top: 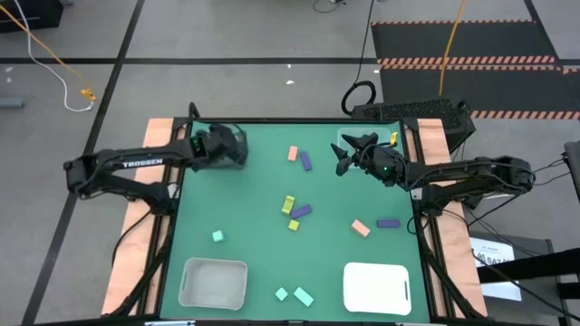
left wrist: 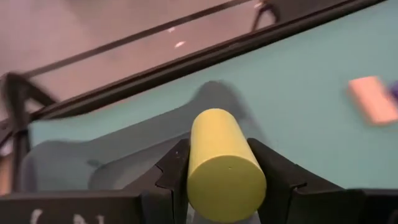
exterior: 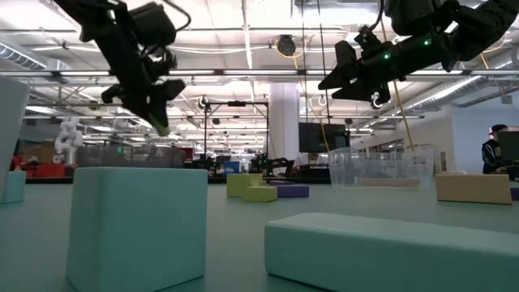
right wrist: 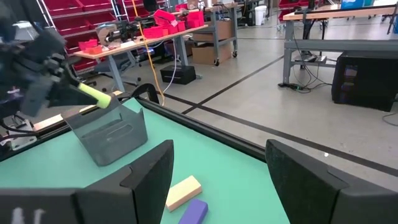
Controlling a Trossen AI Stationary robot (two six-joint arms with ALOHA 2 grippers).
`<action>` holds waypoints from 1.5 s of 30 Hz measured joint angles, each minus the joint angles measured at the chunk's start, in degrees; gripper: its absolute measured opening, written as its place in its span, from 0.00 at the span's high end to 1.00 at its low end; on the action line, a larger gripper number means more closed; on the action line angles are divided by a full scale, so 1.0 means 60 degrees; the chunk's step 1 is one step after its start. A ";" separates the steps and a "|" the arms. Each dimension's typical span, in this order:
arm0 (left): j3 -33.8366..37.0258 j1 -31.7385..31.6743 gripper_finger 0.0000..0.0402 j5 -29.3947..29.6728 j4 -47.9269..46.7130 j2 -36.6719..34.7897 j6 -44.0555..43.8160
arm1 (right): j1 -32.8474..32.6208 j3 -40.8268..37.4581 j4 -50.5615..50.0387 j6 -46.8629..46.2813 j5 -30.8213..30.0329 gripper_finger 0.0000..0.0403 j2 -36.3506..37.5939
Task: Sort & place blocks by color
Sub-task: Put the left light green block into the black bin, then put the bottom peach orange block into the transparent bin
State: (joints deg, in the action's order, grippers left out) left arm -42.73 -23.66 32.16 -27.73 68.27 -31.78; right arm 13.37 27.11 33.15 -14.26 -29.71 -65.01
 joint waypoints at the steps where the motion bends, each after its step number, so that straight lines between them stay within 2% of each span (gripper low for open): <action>1: 0.0103 -0.0170 0.69 0.0000 0.0015 -0.0001 -0.0015 | 0.0000 0.0000 0.0000 0.0000 0.0000 0.39 0.0000; 11: 0.1362 -0.0839 0.68 -0.0171 0.0109 0.0000 -0.0430 | 0.0000 0.0000 0.0000 0.0000 0.0000 0.39 0.0000; 18: 0.1519 -0.0842 0.42 -0.0158 0.0217 -0.0004 -0.0724 | 0.0000 0.0000 0.0000 0.0000 0.0000 0.39 0.0000; 22: 0.1463 -0.0838 0.36 -0.0131 0.0713 -0.0004 -0.0738 | 0.0000 0.0000 0.0000 0.0000 0.0000 0.39 0.0000; 30: 0.1463 -0.0525 0.44 -0.0561 0.2528 -0.0006 -0.0502 | 0.0022 0.0000 0.0641 0.0317 -0.0004 0.39 -0.0003; 35: 0.1463 -0.0063 0.50 -0.1639 0.4291 -0.0014 0.0029 | 0.0005 0.0000 0.0956 0.0227 0.0000 0.39 -0.0001; 40: 0.1463 0.0661 0.53 -0.2919 0.6044 -0.0015 0.0666 | 0.0004 0.0000 0.0847 -0.0756 0.0044 0.39 0.0000; 42: 0.1459 0.1030 0.53 -0.3397 0.6464 -0.0015 0.0837 | 0.0007 -0.0001 0.0561 -0.0794 0.0579 0.39 -0.0005; 45: 0.1459 0.1624 0.54 -0.3610 0.6666 -0.0015 0.0963 | -0.0091 -0.0004 0.0475 -0.0886 0.1539 0.39 -0.0003</action>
State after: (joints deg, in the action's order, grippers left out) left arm -33.98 -13.92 10.50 12.27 68.18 -26.00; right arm 12.82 27.09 36.00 -19.57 -20.48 -65.03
